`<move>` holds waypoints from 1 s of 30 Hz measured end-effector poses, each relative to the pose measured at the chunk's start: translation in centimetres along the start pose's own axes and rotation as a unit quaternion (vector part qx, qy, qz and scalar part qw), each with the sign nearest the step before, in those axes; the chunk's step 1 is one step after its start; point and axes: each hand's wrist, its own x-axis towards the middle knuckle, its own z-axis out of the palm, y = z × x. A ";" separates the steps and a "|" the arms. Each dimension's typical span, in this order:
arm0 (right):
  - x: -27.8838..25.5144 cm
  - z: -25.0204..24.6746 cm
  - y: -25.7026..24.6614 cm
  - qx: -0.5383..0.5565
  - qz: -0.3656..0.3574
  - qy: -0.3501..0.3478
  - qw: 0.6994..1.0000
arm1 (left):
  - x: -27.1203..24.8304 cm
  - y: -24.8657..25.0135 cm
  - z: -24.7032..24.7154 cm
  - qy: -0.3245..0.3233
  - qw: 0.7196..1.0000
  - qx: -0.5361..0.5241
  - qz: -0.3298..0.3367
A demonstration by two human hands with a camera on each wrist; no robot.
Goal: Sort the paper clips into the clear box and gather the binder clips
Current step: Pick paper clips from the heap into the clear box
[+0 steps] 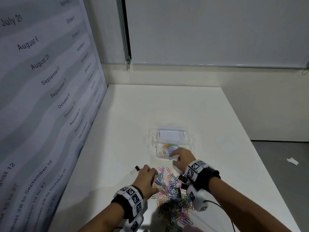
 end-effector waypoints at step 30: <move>-1.3 1.9 -0.2 0.006 -0.026 -0.049 0.998 | 1.9 0.2 -1.5 0.034 0.844 -0.507 -0.170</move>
